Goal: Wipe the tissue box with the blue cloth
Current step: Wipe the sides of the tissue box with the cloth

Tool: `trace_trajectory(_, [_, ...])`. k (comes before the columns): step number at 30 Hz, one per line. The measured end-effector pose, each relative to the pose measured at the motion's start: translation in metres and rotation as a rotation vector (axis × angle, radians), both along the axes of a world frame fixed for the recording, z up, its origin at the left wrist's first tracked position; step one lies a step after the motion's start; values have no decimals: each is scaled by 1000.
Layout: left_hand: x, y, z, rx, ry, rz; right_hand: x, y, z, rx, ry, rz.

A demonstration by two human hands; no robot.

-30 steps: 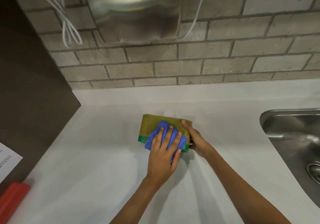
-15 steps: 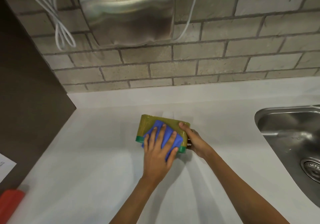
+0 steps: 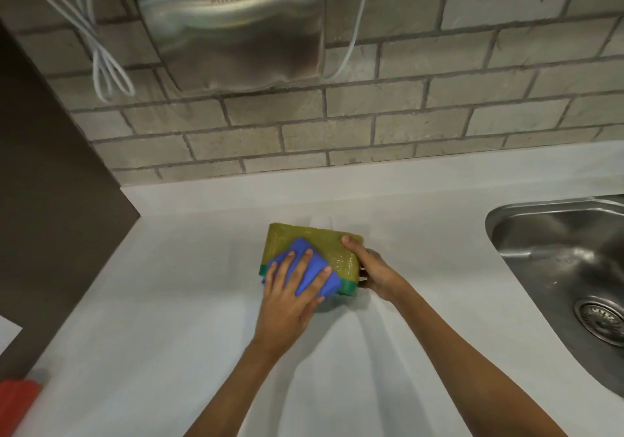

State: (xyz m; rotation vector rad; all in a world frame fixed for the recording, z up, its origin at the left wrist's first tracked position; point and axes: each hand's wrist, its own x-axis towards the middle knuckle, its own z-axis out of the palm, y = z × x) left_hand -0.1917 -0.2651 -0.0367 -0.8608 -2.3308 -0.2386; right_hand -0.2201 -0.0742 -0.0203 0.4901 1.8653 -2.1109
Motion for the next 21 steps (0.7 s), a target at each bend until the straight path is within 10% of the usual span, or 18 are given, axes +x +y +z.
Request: trace_trajectory(21, [4,40,27,427,-360,256,9,-3,7,-18,53,40])
